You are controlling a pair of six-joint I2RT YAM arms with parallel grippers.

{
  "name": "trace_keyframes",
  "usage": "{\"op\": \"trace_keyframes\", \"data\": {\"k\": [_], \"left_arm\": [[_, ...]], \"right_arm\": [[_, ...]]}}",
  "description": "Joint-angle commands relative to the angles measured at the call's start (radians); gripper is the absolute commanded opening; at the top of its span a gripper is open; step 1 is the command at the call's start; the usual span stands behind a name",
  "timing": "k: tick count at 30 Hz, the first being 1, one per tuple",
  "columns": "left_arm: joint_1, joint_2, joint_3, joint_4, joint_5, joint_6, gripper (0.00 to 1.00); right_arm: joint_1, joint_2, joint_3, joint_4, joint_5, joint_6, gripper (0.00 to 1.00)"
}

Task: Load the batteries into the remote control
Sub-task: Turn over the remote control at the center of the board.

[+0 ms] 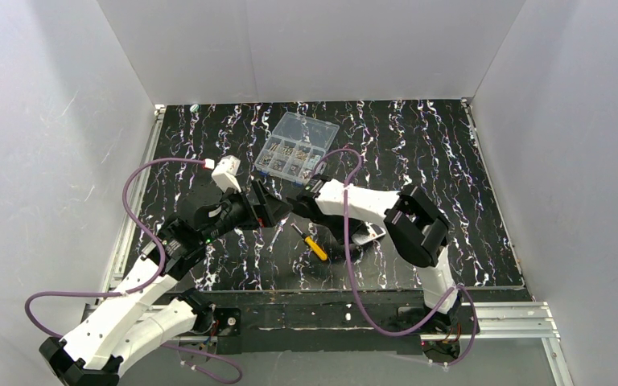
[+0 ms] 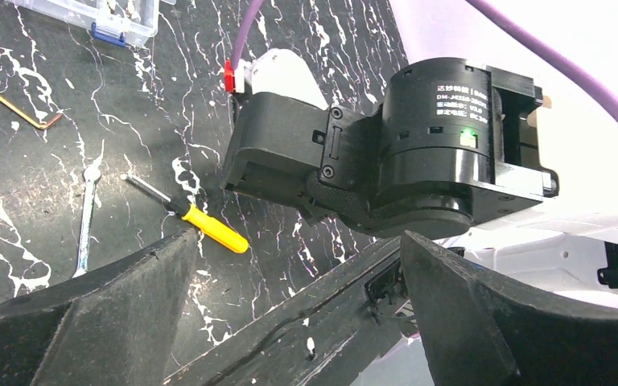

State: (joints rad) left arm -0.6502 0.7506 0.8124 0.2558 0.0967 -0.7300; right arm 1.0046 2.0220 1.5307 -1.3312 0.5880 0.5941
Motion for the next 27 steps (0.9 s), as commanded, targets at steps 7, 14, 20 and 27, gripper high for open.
{"op": "trace_keyframes", "data": {"k": [7, 14, 20, 27], "left_arm": [[0.003, -0.019, -0.001, 0.021, 0.010, 0.022, 1.00], [0.003, -0.020, -0.004, 0.013, 0.010, 0.026, 1.00], [0.003, -0.017, -0.004, 0.004, 0.002, 0.029, 0.99], [0.003, -0.005, 0.018, -0.036, -0.001, 0.046, 0.99]], "right_arm": [[0.009, 0.050, 0.023, 0.069, -0.021, -0.014, 0.55], [0.011, 0.063, 0.014, 0.100, -0.043, -0.017, 0.61], [0.014, 0.075, 0.020, 0.110, -0.049, -0.020, 0.64], [0.020, 0.053, 0.019, 0.157, -0.079, -0.026, 0.68]]}}
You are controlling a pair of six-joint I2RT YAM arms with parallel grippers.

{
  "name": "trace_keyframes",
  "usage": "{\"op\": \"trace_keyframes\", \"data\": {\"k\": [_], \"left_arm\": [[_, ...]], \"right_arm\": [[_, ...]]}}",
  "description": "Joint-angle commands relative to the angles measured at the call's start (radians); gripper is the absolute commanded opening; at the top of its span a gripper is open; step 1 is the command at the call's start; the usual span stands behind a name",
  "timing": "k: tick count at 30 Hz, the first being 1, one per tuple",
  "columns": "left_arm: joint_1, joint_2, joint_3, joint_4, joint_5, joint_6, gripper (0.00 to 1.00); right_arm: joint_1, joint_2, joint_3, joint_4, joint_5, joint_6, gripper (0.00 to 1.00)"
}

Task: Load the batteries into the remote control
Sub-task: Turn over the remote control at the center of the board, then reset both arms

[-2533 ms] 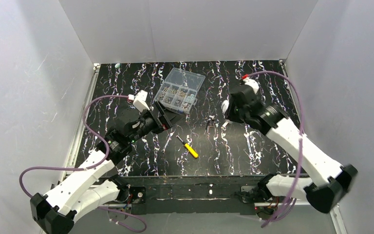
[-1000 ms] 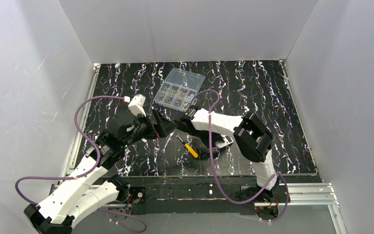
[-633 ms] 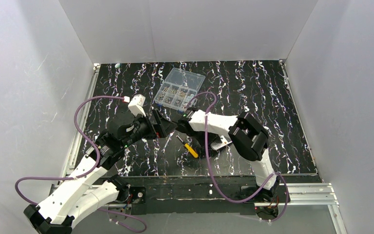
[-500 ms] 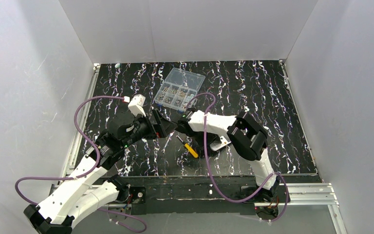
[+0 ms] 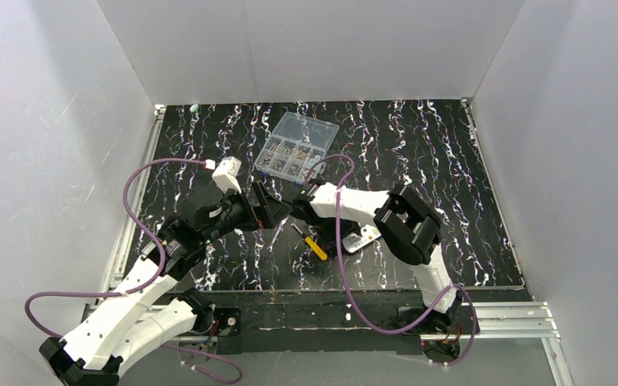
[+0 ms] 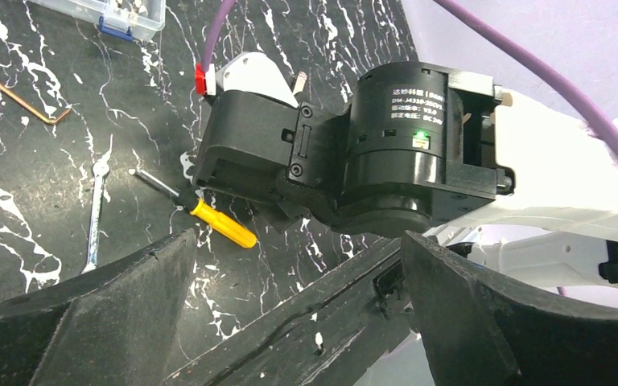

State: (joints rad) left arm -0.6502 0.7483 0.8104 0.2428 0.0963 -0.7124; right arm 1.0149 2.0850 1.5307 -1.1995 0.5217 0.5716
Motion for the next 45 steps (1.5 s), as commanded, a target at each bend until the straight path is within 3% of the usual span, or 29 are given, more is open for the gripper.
{"op": "trace_keyframes", "data": {"k": [1, 9, 17, 23, 32, 40, 45], "left_arm": [[0.003, -0.001, 0.023, -0.035, -0.002, 0.030, 1.00], [0.004, -0.004, 0.035, -0.084, -0.011, 0.054, 0.99], [0.004, -0.036, 0.055, -0.196, -0.068, 0.143, 0.99], [0.004, 0.003, 0.126, -0.398, -0.058, 0.260, 0.99], [0.004, 0.020, 0.091, -0.615, -0.209, 0.285, 0.99], [0.006, 0.013, -0.024, -0.684, -0.354, 0.201, 1.00], [0.007, 0.003, -0.053, -0.737, -0.472, 0.129, 1.00]], "right_arm": [[0.011, -0.012, 0.021, 0.030, -0.016, -0.004, 0.69], [0.014, -0.119, -0.028, 0.137, -0.085, 0.005, 0.71], [-0.085, -0.342, -0.167, 0.514, -0.331, -0.027, 0.71], [-0.210, -0.550, -0.395, 0.864, -0.440, -0.031, 0.71], [-0.380, -0.934, -0.756, 1.118, -0.436, -0.068, 0.71], [-0.538, -1.290, -0.995, 1.154, -0.489, -0.053, 0.70], [-0.572, -1.481, -1.119, 1.134, -0.471, -0.047, 0.70]]}}
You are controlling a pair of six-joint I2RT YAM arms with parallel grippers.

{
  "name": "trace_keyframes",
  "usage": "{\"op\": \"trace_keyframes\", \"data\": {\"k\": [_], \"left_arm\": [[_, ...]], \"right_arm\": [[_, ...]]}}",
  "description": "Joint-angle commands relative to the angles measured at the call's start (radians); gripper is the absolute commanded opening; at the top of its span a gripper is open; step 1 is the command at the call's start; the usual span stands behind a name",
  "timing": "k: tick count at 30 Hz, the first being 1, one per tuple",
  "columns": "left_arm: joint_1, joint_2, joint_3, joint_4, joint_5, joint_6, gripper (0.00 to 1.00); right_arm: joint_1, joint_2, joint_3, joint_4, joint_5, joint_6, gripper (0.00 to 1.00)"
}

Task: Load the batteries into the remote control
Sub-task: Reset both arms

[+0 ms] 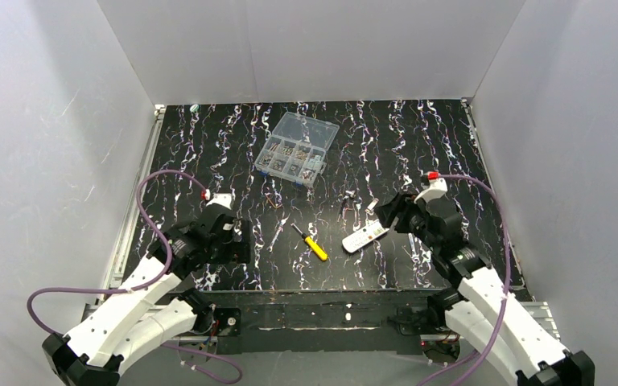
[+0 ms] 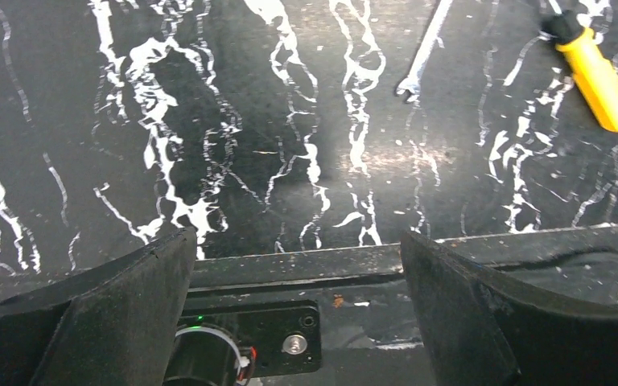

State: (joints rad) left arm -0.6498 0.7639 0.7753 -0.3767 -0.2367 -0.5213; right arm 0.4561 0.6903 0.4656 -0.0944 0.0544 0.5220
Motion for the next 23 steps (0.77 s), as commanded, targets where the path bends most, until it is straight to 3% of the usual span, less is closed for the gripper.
{"op": "trace_keyframes", "data": {"k": [1, 11, 23], "left_arm": [[0.006, -0.019, -0.027, -0.123, -0.156, -0.060, 0.99], [0.006, -0.046, -0.081, -0.078, -0.214, -0.029, 0.99], [0.006, -0.028, -0.092, -0.044, -0.160, -0.007, 0.99]], "right_arm": [[-0.013, -0.111, -0.063, 0.010, 0.009, 0.002, 0.70], [-0.013, -0.266, -0.108, -0.051, 0.079, -0.042, 0.74], [-0.013, -0.285, -0.131, -0.075, 0.127, -0.097, 0.78]]}}
